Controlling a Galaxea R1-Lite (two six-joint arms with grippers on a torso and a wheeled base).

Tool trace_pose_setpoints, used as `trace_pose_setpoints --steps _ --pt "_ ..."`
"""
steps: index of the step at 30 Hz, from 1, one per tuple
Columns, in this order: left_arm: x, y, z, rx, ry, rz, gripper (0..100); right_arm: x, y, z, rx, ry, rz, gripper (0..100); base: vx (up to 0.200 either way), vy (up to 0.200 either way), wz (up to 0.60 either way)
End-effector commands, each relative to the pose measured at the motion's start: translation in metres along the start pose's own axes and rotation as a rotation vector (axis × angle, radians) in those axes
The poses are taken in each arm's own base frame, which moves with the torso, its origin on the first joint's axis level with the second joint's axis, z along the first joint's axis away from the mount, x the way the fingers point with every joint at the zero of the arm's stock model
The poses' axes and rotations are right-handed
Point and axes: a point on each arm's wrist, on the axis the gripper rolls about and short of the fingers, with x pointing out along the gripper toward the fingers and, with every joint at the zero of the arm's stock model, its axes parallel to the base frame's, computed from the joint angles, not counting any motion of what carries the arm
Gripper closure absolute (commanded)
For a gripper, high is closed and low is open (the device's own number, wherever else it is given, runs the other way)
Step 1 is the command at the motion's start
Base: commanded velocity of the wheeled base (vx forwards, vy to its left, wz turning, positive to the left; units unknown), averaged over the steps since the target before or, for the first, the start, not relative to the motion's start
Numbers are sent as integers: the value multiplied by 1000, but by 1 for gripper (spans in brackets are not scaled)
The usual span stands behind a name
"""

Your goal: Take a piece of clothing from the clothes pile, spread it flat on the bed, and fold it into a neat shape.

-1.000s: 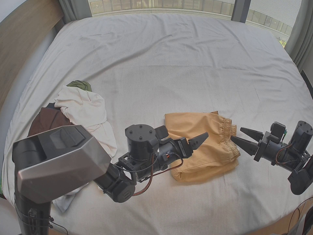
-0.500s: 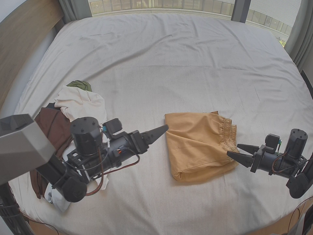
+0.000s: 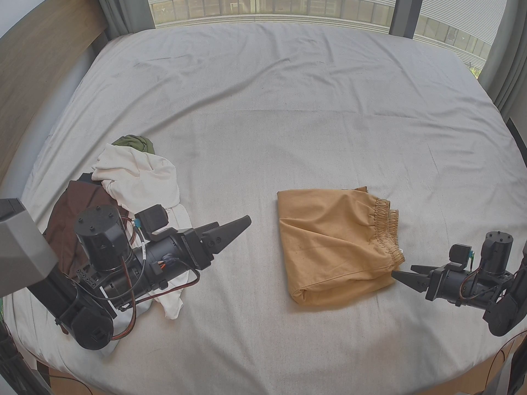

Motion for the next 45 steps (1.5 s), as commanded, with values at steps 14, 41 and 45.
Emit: trace_pose_setpoints --steps 14,41,45 --pt "-1 11 -10 3 -3 -6 0 41 -30 -39 38 105 -73 0 0 0 0" --pt "-8 13 -18 -4 30 12 0 106 4 -8 64 -48 66 0 0 0 0" --pt "-10 14 -20 36 43 14 0 124 11 -6 89 -96 33 0 0 0 0"
